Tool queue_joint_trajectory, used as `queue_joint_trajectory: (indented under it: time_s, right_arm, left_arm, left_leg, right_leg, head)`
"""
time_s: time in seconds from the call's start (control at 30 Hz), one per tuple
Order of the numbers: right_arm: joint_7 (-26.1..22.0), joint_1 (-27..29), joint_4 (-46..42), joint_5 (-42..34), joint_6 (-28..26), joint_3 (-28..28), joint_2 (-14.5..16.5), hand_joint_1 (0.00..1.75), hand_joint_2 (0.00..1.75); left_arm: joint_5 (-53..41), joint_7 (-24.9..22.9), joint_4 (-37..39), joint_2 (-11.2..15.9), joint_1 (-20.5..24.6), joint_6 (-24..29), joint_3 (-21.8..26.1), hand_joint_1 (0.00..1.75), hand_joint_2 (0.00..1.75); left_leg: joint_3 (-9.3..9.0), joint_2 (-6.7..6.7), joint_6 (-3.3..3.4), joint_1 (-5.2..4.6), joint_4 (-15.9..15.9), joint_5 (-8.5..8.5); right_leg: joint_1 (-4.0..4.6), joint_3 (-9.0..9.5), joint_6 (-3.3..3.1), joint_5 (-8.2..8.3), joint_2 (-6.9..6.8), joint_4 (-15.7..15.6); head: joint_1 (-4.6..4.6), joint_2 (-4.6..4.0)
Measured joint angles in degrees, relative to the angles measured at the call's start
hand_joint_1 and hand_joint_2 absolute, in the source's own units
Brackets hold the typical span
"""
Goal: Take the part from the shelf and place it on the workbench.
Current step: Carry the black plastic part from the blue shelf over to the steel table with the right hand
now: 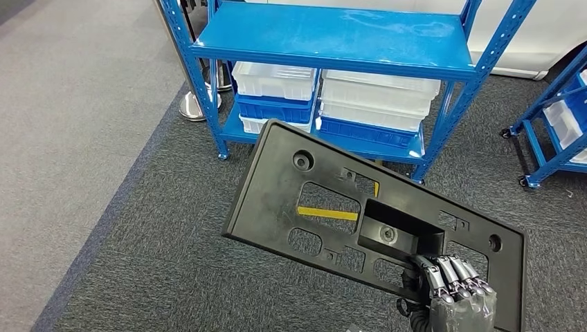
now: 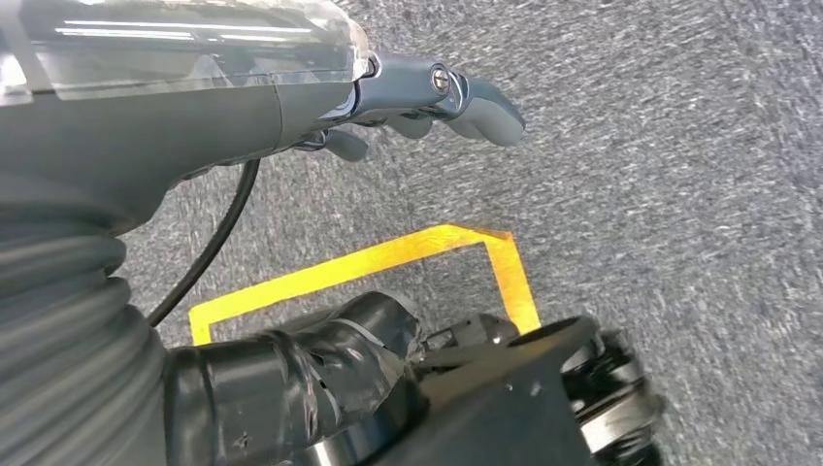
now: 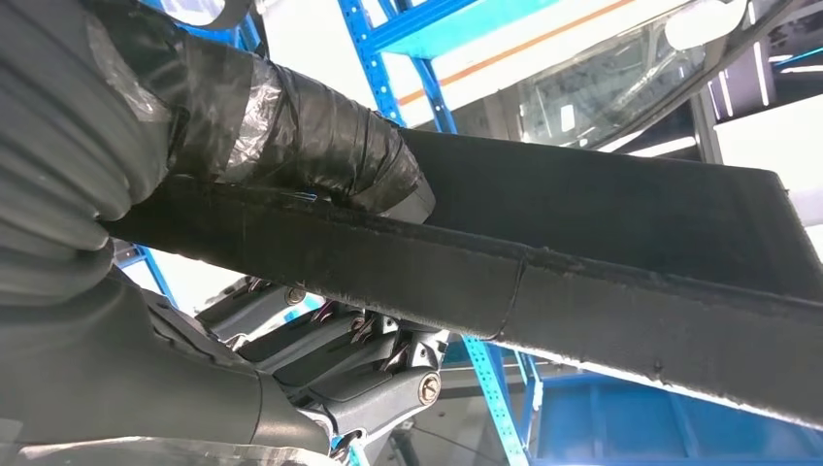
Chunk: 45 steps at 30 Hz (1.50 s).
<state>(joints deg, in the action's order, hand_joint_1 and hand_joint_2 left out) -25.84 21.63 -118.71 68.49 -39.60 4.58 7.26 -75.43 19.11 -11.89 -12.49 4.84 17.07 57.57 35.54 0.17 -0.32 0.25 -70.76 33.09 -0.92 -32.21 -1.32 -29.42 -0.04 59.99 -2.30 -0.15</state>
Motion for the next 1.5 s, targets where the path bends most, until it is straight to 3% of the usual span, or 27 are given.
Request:
queue_joint_trajectory:
  time_s: [0.03,0.1,0.17,0.27,0.37,0.43,0.47,0.5,0.53,0.6,0.67,0.73,0.8,0.87,0.9,0.93,0.97,1.03,1.1,1.17,1.23,1.27,1.3,1.37,1.43,1.47,1.5]
  right_arm:
    - [-0.2,0.0,0.0,-0.7,0.0,0.0,0.0,1.75,1.75]
    - [-1.5,0.0,0.0,-5.6,0.0,-0.8,0.7,1.75,1.75]
    - [-3.1,0.1,-0.1,-12.9,0.0,-2.5,2.0,1.75,1.75]
    - [-4.5,0.5,-0.2,-18.1,-0.2,-5.6,3.0,1.75,1.75]
    - [-5.8,0.8,-0.2,-18.8,-0.2,-7.4,3.5,1.75,1.75]
    - [-6.1,1.1,-0.2,-19.2,-0.2,-8.1,3.8,1.75,1.75]
    - [-6.1,1.3,-0.2,-19.4,-0.2,-8.6,3.9,1.75,1.75]
    - [-6.2,1.4,-0.1,-19.6,-0.2,-8.9,4.1,1.75,1.75]
    - [-6.2,1.5,-0.1,-19.8,-0.2,-9.2,4.2,1.75,1.75]
    - [-6.4,1.6,-0.1,-20.1,-0.2,-9.7,4.5,1.75,1.75]
    - [-6.5,1.7,-0.2,-20.4,-0.2,-10.0,4.7,1.75,1.75]
    - [-6.6,1.9,-0.2,-20.5,-0.2,-10.3,5.0,1.75,1.75]
    - [-6.7,2.0,-0.2,-20.6,-0.2,-10.5,5.3,1.75,1.75]
    - [-6.7,2.0,-0.2,-20.7,-0.2,-10.5,5.6,1.75,1.75]
    - [-6.8,2.0,-0.2,-20.7,-0.2,-10.5,5.7,1.75,1.75]
    - [-6.8,2.0,-0.2,-20.7,-0.2,-10.5,5.8,1.75,1.75]
    - [-6.8,2.1,-0.2,-20.7,-0.2,-10.5,5.8,1.75,1.75]
    - [-6.9,2.2,-0.2,-20.7,-0.2,-10.6,5.9,1.75,1.75]
    - [-6.9,2.2,-0.2,-20.7,-0.2,-10.6,6.0,1.75,1.75]
    - [-7.1,2.2,-0.2,-20.7,-0.2,-10.6,6.1,1.75,1.75]
    - [-7.2,2.4,-0.2,-20.8,-0.2,-10.6,6.2,1.75,1.75]
    - [-7.3,2.5,-0.2,-20.8,-0.2,-10.6,6.2,1.75,1.75]
    - [-7.4,2.5,-0.2,-20.9,-0.2,-10.6,6.2,1.75,1.75]
    - [-7.8,2.4,-0.2,-21.0,-0.2,-10.8,6.2,1.75,1.75]
    - [-8.1,2.4,-0.2,-21.1,-0.2,-10.9,6.2,1.75,1.75]
    - [-8.3,2.4,-0.2,-21.1,-0.2,-11.1,6.2,1.75,1.75]
    - [-8.4,2.5,-0.2,-21.1,-0.2,-11.2,6.2,1.75,1.75]
  left_arm:
    - [0.0,0.0,0.0,0.0,0.0,0.0,0.0,0.00,1.75]
    - [0.3,0.1,0.0,0.0,-0.1,0.1,0.1,0.00,1.75]
    - [0.6,0.2,0.0,0.0,-0.3,0.3,0.2,0.00,1.75]
    - [0.8,0.3,0.0,-0.1,-0.4,0.4,0.4,0.00,1.75]
    - [0.8,0.3,0.0,-0.1,-0.3,0.6,0.5,0.00,1.75]
    - [0.8,0.3,0.0,-0.1,-0.3,0.6,0.6,0.00,1.75]
    - [0.8,0.3,0.0,-0.1,-0.3,0.6,0.6,0.00,1.75]
    - [0.8,0.3,0.0,-0.2,-0.3,0.6,0.6,0.00,1.75]
    - [0.8,0.3,0.0,-0.2,-0.3,0.6,0.6,0.00,1.75]
    - [0.7,0.4,0.0,-0.3,-0.3,0.7,0.6,0.00,1.75]
    - [0.7,0.4,0.0,-0.3,-0.2,0.7,0.6,0.00,1.75]
    - [0.7,0.4,0.0,-0.3,-0.1,0.8,0.6,0.00,1.75]
    - [0.7,0.5,0.0,-0.4,-0.1,0.8,0.6,0.00,1.75]
    - [0.7,0.5,0.0,-0.4,-0.2,0.8,0.6,0.00,1.75]
    - [0.7,0.5,0.0,-0.4,-0.2,0.7,0.6,0.00,1.75]
    - [0.7,0.5,0.0,-0.4,-0.3,0.8,0.6,0.00,1.75]
    - [0.7,0.5,0.0,-0.4,-0.4,0.8,0.7,0.00,1.75]
    - [0.7,0.5,0.0,-0.3,-0.4,0.8,0.7,0.00,1.75]
    - [0.7,0.6,0.0,-0.3,-0.5,0.8,0.7,0.00,1.75]
    - [0.7,0.7,0.0,-0.2,-0.4,0.8,0.8,0.00,1.75]
    - [0.7,0.8,0.0,-0.2,-0.3,0.8,0.8,0.00,1.75]
    - [0.7,0.8,0.0,-0.3,-0.3,0.8,0.8,0.00,1.75]
    - [0.6,0.8,0.0,-0.3,-0.4,0.8,0.9,0.00,1.75]
    - [0.5,0.8,0.0,-0.3,-0.4,0.8,0.9,0.00,1.75]
    - [0.5,0.8,0.0,-0.3,-0.4,0.8,0.9,0.00,1.75]
    - [0.4,0.8,0.0,-0.3,-0.5,0.7,1.0,0.00,1.75]
    - [0.4,0.8,0.0,-0.3,-0.5,0.7,1.0,0.00,1.75]
  left_leg:
    - [-2.20,-0.73,0.27,0.00,4.1,-1.77]
    - [-5.60,-2.67,0.71,-0.03,10.3,-3.56]
    - [-6.35,-3.21,0.93,-0.16,12.1,-3.53]
    - [-6.44,-1.50,1.84,0.13,13.6,-4.11]
    - [-6.20,0.42,2.59,0.08,14.0,-4.53]
    - [-5.94,1.67,2.65,-0.05,13.8,-4.54]
    - [-5.87,2.23,2.64,-0.07,13.7,-4.51]
    - [-5.85,2.74,2.57,-0.06,13.5,-4.43]
    - [-5.86,3.20,2.42,-0.05,13.3,-4.29]
    - [-5.74,4.01,1.89,-0.26,12.7,-3.87]
    - [-5.61,4.75,1.31,-0.51,12.2,-3.63]
    - [-5.59,5.14,0.77,-0.47,12.0,-3.40]
    - [-4.73,3.47,0.23,-0.24,9.9,-1.47]
    - [-1.97,1.17,-0.09,-0.06,3.4,2.37]
    - [-0.31,0.67,-0.13,-0.03,-0.3,3.96]
    - [0.86,0.46,-0.07,-0.04,-2.9,4.60]
    - [1.18,0.33,0.09,-0.05,-3.6,4.12]
    - [-1.16,-0.43,0.71,-0.13,1.4,0.35]
    - [-4.42,-3.38,1.50,-0.20,8.6,-2.95]
    - [-5.66,-5.24,1.88,-0.37,11.8,-3.57]
    - [-6.00,-4.10,2.10,-0.38,13.0,-3.93]
    - [-6.28,-3.35,2.28,-0.27,13.8,-4.33]
    - [-6.57,-2.52,2.56,-0.15,14.7,-4.80]
    - [-6.80,-0.86,2.95,-0.19,15.5,-5.30]
    - [-6.62,0.87,3.04,-0.28,15.4,-5.29]
    - [-6.54,1.73,2.99,-0.29,15.3,-5.22]
    - [-6.49,2.53,2.90,-0.26,15.1,-5.11]
  right_leg:
    - [-0.02,-0.04,0.06,0.03,0.21,0.1]
    - [-0.06,-0.39,0.51,0.30,0.79,0.2]
    - [-0.16,-0.87,1.32,0.82,1.42,0.1]
    - [-0.05,-1.75,2.26,0.20,1.75,1.2]
    - [-0.03,-5.89,2.62,-4.91,0.91,10.1]
    - [-0.13,-8.21,2.89,-6.60,0.73,15.5]
    - [-0.21,-7.97,2.98,-5.93,0.57,15.4]
    - [-0.31,-6.56,3.04,-4.31,0.20,13.0]
    - [-0.40,-4.34,3.08,-2.37,-0.59,9.0]
    - [-0.18,-0.92,2.73,-0.37,-2.67,2.4]
    - [0.20,-0.44,2.07,-0.36,-3.26,0.7]
    - [0.17,-0.78,1.35,0.06,-2.21,0.5]
    - [0.01,-0.99,0.61,0.50,-1.21,0.2]
    - [0.05,-1.24,0.14,0.79,-0.19,0.2]
    - [0.16,-1.39,0.00,0.89,0.40,0.2]
    - [0.28,-1.49,-0.08,0.96,1.07,0.2]
    - [0.39,-1.55,-0.12,1.01,1.75,0.3]
    - [0.53,-1.44,-0.12,1.07,3.19,0.3]
    - [0.44,-1.50,0.10,1.21,4.43,0.4]
    - [0.04,-2.08,0.76,1.63,5.57,0.4]
    - [-0.21,-2.53,1.61,2.14,6.59,0.2]
    - [-0.14,-2.72,1.87,2.10,6.13,0.3]
    - [0.00,-3.22,2.10,1.34,4.95,1.3]
    - [0.10,-5.50,2.50,-1.80,1.96,6.2]
    - [-0.14,-8.33,3.06,-4.66,0.85,12.4]
    - [-0.31,-8.83,3.30,-4.79,0.63,13.8]
    - [-0.46,-8.16,3.51,-3.83,0.37,12.8]
  head:
    - [-0.01,0.00]
    - [0.01,0.00]
    - [0.08,0.00]
    - [0.03,0.00]
    - [-0.09,0.00]
    - [-0.09,0.00]
    - [-0.08,0.00]
    - [-0.09,0.00]
    - [-0.09,0.00]
    - [-0.06,0.00]
    - [0.02,0.00]
    - [0.06,0.00]
    - [0.08,0.00]
    - [0.10,0.00]
    - [0.10,0.00]
    - [0.10,0.00]
    - [0.09,0.00]
    - [0.09,0.00]
    - [0.06,0.00]
    - [0.13,0.00]
    - [0.21,0.00]
    - [0.20,0.00]
    - [0.18,0.00]
    - [0.15,0.00]
    - [0.13,0.00]
    - [0.12,0.00]
    - [0.12,0.00]
